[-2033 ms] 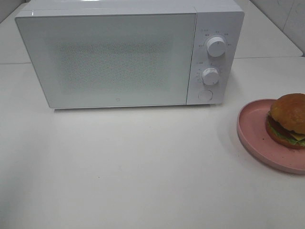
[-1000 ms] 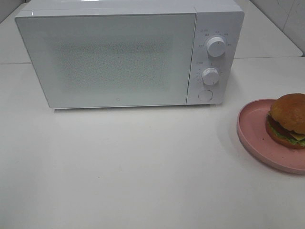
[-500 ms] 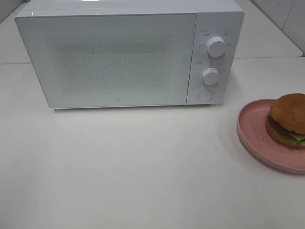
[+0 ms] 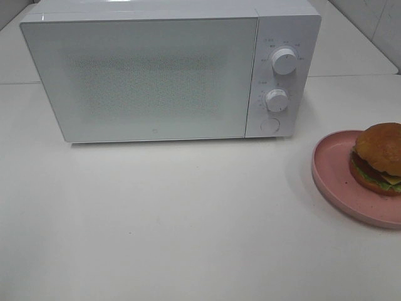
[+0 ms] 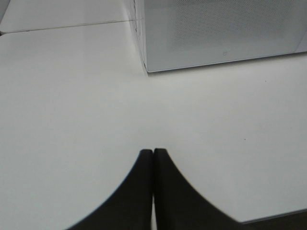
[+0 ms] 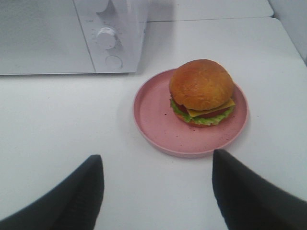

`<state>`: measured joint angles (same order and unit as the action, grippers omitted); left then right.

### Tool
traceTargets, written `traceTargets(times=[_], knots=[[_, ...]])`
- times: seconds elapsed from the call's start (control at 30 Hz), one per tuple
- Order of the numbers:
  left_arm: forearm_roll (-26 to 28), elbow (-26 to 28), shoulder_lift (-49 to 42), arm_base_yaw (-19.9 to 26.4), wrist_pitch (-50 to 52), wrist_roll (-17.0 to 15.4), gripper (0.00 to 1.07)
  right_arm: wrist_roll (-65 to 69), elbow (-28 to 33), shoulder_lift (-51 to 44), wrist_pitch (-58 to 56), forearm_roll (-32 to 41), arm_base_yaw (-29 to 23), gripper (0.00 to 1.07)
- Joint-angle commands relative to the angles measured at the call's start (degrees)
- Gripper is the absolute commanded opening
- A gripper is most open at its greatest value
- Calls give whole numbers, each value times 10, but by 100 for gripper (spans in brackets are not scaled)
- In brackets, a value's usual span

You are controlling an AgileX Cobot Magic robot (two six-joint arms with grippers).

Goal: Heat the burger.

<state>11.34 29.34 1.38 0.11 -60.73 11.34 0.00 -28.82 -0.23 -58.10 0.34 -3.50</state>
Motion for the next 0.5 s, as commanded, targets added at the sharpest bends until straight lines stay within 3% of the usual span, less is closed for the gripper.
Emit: traceTargets(times=[0.03, 0.5], knots=[[4, -2, -29, 17, 7, 2, 0, 3, 1, -15, 7, 1, 23, 61], [-1, -2, -32, 21, 7, 2, 0, 3, 1, -15, 7, 1, 22, 61]])
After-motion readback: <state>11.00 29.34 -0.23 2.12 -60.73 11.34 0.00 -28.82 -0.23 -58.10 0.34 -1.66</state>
